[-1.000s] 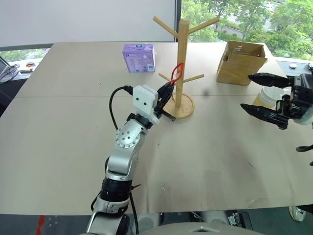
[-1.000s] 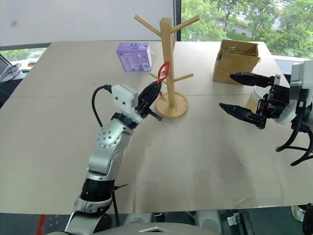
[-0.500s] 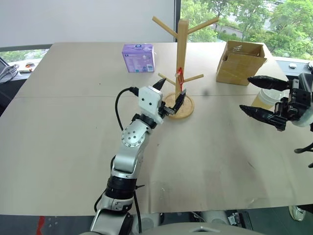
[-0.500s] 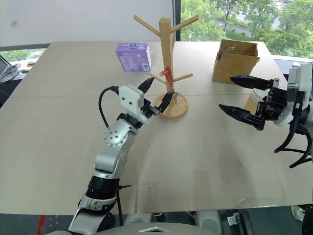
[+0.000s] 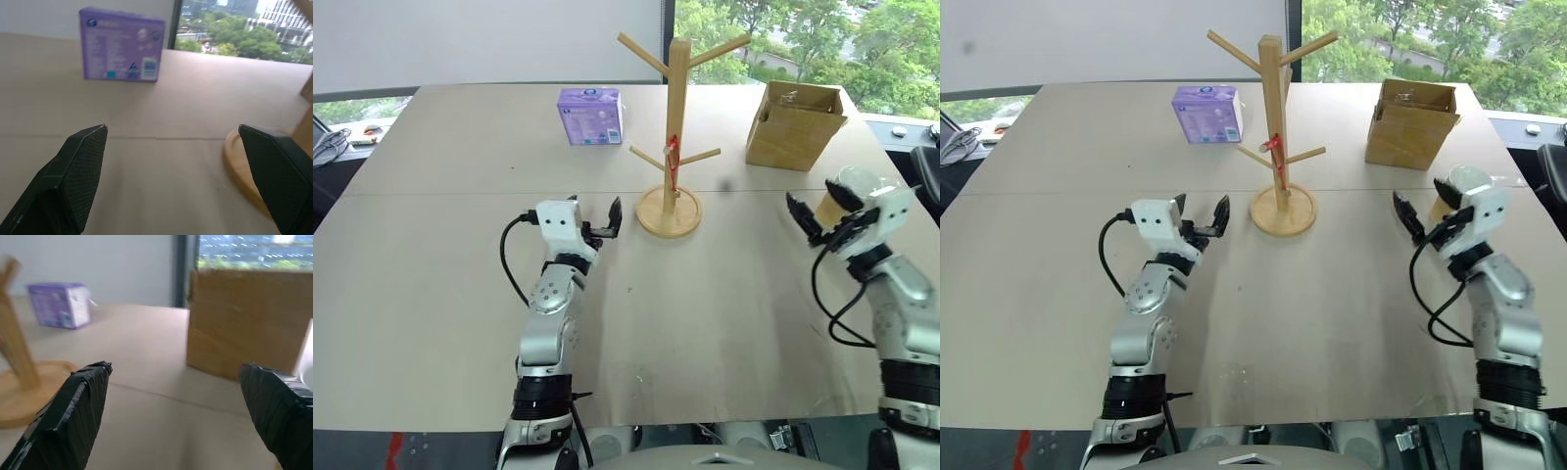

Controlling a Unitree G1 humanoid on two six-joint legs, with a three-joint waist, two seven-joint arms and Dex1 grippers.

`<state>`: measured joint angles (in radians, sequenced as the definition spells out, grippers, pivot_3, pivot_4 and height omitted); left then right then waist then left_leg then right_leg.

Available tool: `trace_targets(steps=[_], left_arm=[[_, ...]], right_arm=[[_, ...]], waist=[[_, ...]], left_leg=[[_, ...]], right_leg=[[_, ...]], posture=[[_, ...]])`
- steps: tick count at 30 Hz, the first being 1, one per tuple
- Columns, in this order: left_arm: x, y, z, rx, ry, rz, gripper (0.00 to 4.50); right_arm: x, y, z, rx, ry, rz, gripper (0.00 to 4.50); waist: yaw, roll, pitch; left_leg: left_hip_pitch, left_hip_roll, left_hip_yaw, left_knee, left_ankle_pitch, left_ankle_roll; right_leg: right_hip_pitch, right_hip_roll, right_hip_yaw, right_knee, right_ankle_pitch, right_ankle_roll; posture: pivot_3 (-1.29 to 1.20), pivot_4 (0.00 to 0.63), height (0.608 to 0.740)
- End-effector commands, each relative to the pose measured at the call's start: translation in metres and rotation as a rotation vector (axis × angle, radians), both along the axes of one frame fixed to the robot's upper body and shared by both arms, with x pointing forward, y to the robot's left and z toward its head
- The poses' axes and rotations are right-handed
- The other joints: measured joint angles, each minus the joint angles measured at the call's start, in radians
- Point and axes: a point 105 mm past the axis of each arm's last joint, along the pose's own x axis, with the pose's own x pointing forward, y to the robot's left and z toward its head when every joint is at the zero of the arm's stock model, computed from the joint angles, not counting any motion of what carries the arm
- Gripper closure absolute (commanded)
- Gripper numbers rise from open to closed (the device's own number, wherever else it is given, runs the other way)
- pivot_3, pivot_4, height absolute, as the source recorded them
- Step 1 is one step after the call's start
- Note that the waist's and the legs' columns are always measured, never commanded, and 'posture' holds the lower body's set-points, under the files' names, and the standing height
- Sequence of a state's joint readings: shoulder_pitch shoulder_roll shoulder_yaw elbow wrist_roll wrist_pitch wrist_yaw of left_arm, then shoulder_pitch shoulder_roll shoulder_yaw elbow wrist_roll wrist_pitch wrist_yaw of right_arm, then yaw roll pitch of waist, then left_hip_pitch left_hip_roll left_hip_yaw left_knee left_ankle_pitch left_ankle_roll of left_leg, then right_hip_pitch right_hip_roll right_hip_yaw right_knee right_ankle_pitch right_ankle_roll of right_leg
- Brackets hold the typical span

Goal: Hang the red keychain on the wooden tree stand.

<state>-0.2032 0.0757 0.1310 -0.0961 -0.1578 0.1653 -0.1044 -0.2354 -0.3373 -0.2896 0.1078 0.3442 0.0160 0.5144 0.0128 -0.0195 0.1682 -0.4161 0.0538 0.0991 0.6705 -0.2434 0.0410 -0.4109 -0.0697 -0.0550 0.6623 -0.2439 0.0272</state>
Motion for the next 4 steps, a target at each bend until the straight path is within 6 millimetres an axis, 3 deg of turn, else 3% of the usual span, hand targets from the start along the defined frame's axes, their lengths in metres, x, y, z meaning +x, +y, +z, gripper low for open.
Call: trace_targets(steps=[1, 4], left_arm=[[-0.0053, 0.0185, 0.0011, 0.024, -0.031, 0.08, 0.03], [-0.0067, 0.0215, -0.0014, 0.023, -0.029, 0.091, 0.03]], right_arm=[[-0.0003, -0.0099, 0.0, -0.013, -0.06, -0.131, 0.0], [-0.0001, -0.013, -0.0049, 0.0, -0.066, -0.169, 0.0]], waist=[[-0.001, 0.0, 0.0], [0.0, 0.0, 0.0]], left_leg=[[0.0, 0.001, 0.0, 0.0, 0.0, 0.0], [0.0, 0.001, 0.0, 0.0, 0.0, 0.0]], right_leg=[[0.0, 0.0, 0.0, 0.0, 0.0, 0.0], [0.0, 0.0, 0.0, 0.0, 0.0, 0.0]], posture=[[0.0, 0.15, 0.74], [0.0, 0.15, 0.74]])
